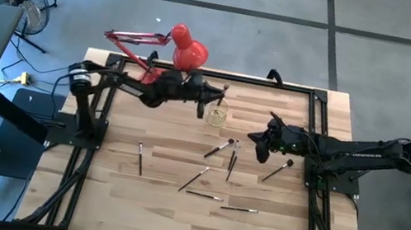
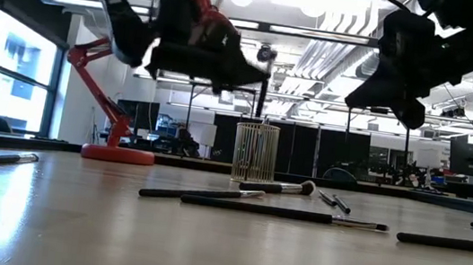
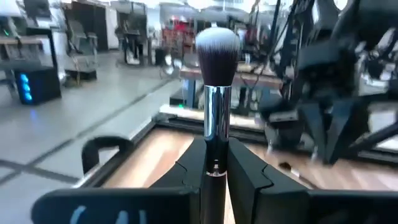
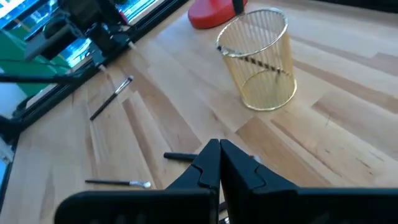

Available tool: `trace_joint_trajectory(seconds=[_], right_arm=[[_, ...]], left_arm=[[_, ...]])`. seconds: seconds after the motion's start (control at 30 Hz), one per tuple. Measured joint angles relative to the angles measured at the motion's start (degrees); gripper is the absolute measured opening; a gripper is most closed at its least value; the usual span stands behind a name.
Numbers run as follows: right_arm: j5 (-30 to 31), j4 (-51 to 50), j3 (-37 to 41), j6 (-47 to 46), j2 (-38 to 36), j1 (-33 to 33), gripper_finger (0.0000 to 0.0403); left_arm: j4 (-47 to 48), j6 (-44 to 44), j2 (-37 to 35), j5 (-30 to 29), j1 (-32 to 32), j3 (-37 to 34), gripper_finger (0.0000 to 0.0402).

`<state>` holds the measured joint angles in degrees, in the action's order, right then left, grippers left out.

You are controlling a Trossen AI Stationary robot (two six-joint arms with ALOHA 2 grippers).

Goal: Put items in baskets/containers
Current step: Put the makeup brush into the wire bin

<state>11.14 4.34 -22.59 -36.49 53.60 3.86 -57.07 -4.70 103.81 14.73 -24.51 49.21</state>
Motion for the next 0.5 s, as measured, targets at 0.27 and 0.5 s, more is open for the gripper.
trace_joint_trajectory(seconds=[0.27, 0.5], right_arm=[[3.0, 0.0, 0.0, -2.1, 0.0, 0.0, 0.0002], [5.4, 0.0, 0.0, -1.9, 0.0, 0.0, 0.0002]], left_arm=[[10.1, 2.5, 3.4, 0.1, 0.2, 5.2, 0.0115], [13.9, 3.0, 3.3, 0.3, 0.1, 7.3, 0.0148]])
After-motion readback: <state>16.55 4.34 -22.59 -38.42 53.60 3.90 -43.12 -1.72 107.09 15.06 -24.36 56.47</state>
